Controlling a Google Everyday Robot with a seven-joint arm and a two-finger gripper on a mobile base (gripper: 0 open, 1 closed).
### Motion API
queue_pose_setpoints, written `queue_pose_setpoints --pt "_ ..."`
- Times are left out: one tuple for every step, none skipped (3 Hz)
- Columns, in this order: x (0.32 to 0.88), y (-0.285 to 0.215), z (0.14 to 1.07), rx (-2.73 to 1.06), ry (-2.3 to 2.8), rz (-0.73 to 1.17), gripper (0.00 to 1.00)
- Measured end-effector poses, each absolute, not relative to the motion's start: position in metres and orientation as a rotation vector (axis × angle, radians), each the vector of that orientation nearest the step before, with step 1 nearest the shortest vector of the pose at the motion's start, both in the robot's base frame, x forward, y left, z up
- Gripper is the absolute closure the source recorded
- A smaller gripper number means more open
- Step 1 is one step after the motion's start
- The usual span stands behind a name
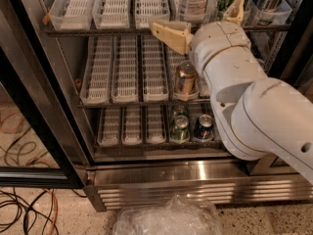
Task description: Pick blue plastic bottle from top shelf of fridge
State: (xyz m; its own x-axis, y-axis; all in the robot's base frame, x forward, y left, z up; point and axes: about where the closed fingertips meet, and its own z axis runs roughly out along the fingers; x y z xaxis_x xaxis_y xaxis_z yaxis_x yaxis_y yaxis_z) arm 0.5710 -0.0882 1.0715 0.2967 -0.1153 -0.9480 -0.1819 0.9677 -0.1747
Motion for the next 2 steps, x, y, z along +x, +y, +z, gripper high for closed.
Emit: queue_pose_setpoints --pt "0.5717 -0.0877 1.0721 -0.268 1.272 0.043 0.0" --pt "0.5776 -0.0886 1.0763 -0.204 1.289 0.063 0.0"
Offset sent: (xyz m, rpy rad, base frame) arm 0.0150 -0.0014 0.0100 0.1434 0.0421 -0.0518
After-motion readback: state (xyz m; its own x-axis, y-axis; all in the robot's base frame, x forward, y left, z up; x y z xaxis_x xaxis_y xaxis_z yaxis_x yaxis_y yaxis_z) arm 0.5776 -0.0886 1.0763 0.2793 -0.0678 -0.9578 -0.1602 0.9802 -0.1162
